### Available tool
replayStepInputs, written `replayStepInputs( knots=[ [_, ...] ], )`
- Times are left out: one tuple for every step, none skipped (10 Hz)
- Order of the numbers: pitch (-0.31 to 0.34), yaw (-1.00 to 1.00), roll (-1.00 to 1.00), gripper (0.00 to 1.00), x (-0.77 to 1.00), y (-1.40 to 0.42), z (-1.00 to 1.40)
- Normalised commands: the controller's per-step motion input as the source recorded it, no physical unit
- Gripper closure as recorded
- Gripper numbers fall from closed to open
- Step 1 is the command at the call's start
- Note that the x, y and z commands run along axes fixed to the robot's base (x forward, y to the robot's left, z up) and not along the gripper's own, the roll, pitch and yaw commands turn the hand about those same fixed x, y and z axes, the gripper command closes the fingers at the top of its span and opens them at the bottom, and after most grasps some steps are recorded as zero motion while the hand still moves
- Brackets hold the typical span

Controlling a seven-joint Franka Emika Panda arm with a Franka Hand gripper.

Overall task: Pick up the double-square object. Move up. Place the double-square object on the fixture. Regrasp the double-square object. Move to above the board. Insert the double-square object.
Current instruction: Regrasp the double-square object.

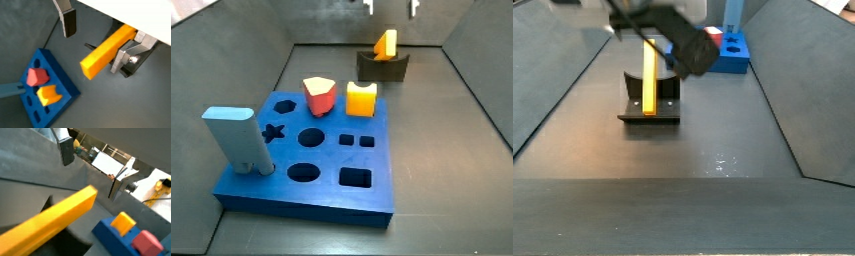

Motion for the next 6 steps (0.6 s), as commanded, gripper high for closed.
replayStepInputs(
  knots=[
    [0.072, 0.01, 1.00, 0.00, 0.01, -1.00, 0.87],
    [0.070, 0.01, 1.00, 0.00, 0.01, -1.00, 0.83],
    [0.064, 0.01, 1.00, 0.00, 0.00, -1.00, 0.82],
    [0.053, 0.01, 1.00, 0.00, -0.06, -0.97, 0.71],
    [0.048, 0.01, 1.00, 0.00, -0.07, -0.78, 0.48],
    [0.045, 0.01, 1.00, 0.00, -0.05, -0.59, 0.25]
  ],
)
